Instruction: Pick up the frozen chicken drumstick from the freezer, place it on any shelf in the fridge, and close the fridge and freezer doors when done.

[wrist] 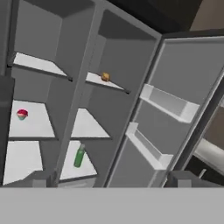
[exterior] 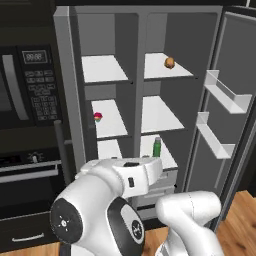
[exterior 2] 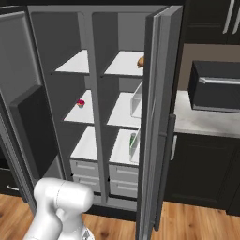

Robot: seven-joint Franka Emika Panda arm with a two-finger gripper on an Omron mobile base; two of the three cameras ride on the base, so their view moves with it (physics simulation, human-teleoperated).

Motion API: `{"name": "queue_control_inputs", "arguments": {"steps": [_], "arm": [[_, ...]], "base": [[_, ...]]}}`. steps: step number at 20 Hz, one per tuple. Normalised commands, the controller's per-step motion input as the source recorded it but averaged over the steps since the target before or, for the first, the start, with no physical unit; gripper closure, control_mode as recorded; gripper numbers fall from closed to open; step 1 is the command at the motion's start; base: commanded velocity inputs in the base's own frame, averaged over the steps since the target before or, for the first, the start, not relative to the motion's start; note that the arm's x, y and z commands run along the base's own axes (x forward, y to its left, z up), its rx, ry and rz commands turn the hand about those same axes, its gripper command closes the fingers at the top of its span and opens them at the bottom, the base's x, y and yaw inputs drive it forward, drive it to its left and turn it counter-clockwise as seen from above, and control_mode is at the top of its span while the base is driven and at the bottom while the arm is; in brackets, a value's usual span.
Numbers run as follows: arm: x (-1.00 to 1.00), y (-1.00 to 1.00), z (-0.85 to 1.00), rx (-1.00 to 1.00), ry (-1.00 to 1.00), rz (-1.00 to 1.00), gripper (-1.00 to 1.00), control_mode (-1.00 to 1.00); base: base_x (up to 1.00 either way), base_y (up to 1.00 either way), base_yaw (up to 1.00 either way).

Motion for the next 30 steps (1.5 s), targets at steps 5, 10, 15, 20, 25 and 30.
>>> {"name": "queue_control_inputs", "arguments": {"steps": [5, 10, 15, 20, 25, 30], "arm": [[0.24, 1.0, -0.32, 0.05, -0.28, -0.39, -1.0, -1.0], [0.53, 0.96, -0.06, 0.0, -0.18, -0.36, -1.0, -1.0], [0.69, 0.55, -0.11, 0.0, -0.06, -0.19, -1.0, -1.0], [0.62, 0.17, -0.28, 0.05, 0.0, 0.03, -1.0, -1.0], [0.72, 0.3, -0.21, 0.07, 0.0, 0.15, -1.0, -1.0], [0.75, 0.33, -0.15, 0.06, 0.0, 0.18, -1.0, -1.0]], "base": [[0.0, 0.0, 0.0], [0.0, 0.0, 0.0], [0.0, 0.0, 0.0], [0.0, 0.0, 0.0], [0.0, 0.0, 0.0], [0.0, 0.0, 0.0]]}}
